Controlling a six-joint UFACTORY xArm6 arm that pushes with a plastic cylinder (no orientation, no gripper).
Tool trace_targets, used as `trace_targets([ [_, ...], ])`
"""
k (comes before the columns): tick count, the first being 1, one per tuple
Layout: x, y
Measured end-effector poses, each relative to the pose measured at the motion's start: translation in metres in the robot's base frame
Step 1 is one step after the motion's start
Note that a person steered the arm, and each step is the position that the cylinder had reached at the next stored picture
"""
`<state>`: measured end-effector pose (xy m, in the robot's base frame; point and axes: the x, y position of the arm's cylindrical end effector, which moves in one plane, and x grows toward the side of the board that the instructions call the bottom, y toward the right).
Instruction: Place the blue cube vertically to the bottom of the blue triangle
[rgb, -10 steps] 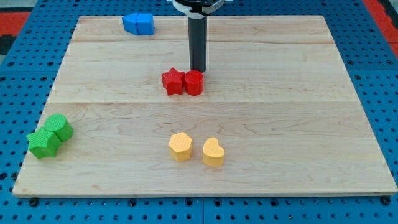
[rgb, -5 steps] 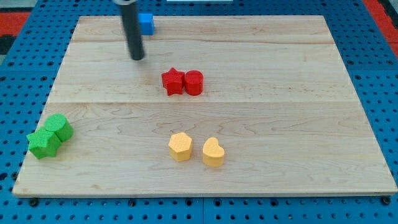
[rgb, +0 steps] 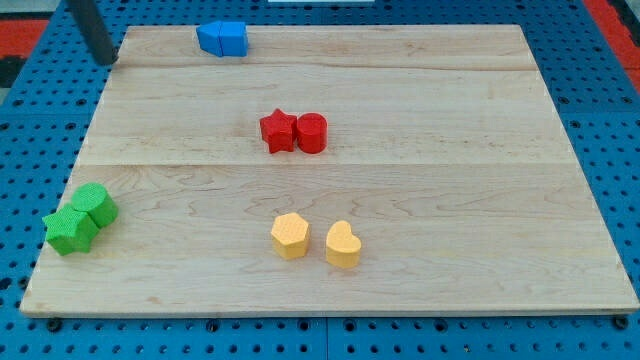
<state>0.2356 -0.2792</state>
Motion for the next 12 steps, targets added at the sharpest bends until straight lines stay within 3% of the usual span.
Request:
trace_targets([
  [1, -0.044, 0.044],
  [4, -0.036, 0.129],
  [5, -0.043, 0.133],
  [6, -0.044, 0.188],
  [7, -0.025, 0.199],
  [8, 0.007, 0.171],
  [9, 0.002, 0.165],
  [10, -0.042, 0.163],
  [11, -0.036, 0.117],
  [12, -0.005, 0.138],
])
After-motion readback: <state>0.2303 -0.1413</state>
